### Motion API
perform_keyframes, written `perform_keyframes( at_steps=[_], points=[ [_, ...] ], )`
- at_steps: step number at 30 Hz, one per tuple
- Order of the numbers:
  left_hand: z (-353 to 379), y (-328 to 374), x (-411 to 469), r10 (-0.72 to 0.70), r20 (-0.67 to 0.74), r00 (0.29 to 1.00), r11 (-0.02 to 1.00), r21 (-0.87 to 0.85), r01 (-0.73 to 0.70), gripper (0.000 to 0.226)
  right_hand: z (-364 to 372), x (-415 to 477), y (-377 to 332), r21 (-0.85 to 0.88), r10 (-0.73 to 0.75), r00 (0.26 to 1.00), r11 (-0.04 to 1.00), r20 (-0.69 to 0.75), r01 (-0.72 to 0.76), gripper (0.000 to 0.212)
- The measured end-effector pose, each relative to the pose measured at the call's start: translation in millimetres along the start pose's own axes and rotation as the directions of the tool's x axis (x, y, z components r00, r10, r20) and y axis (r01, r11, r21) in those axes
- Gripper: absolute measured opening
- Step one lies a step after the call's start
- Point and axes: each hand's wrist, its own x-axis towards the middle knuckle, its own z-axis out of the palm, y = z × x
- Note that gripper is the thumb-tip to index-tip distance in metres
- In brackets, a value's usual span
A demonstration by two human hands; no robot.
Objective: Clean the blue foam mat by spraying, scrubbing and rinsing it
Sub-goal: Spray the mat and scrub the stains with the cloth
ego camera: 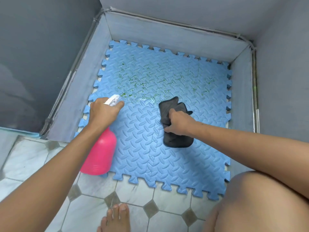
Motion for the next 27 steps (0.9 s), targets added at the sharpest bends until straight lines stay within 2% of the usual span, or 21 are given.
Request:
perform_keyframes(
  at_steps=[3,6,8,10,13,15,18,21,23,27],
  points=[
    [-15.7,-7.8,9.0,-0.034,-0.058,0.998,0.999,-0.029,0.032,0.052,-6.1,-1.4,-7.2,-0.07,-0.164,0.982,0.983,0.094,0.171,0.031],
    [-23.4,-12.7,9.9,-0.027,-0.091,0.996,0.998,-0.06,0.021,0.056,8.1,-4.6,-20.4,-0.124,-0.368,0.9,0.907,0.232,0.403,0.034],
    [-24.0,-12.9,9.7,0.01,-0.079,0.997,0.998,-0.056,-0.014,0.054,14.2,0.1,-28.1,-0.111,-0.425,0.872,0.881,0.241,0.46,0.044],
    [-25.0,-12.5,13.0,0.086,-0.015,0.996,0.996,-0.01,-0.087,0.047,12.6,12.5,-40.7,-0.108,-0.385,0.9,0.905,0.205,0.412,0.057],
    [-32.3,-12.1,18.7,0.112,0.033,0.993,0.994,0.001,-0.112,0.044,6.1,28.2,-70.8,-0.003,-0.211,0.945,0.976,0.25,0.219,0.071],
    [-35.3,-14.3,21.7,0.118,0.061,0.991,0.992,-0.045,-0.115,0.049,9.7,31.9,-89.0,0.139,-0.14,0.957,0.985,0.255,0.107,0.068],
    [-39.4,-16.8,25.3,0.18,0.14,0.974,0.983,0.005,-0.183,0.046,25.8,30.8,-98.8,0.112,-0.097,0.988,0.99,0.122,0.083,0.063],
    [-47.5,-13.7,30.5,0.254,0.213,0.943,0.963,0.036,-0.268,0.042,24.6,34.0,-101.8,0.12,-0.044,0.99,0.992,0.132,0.028,0.063],
    [-53.3,-11.3,30.8,0.249,0.184,0.951,0.966,0.015,-0.256,0.042,20.0,36.0,-103.1,0.123,-0.029,0.988,0.992,0.152,0.01,0.063],
    [-55.8,-13.8,29.4,0.169,0.041,0.985,0.985,-0.036,-0.167,0.045,21.6,33.6,-103.8,0.122,-0.027,0.988,0.993,0.153,0.008,0.062]
  ],
)
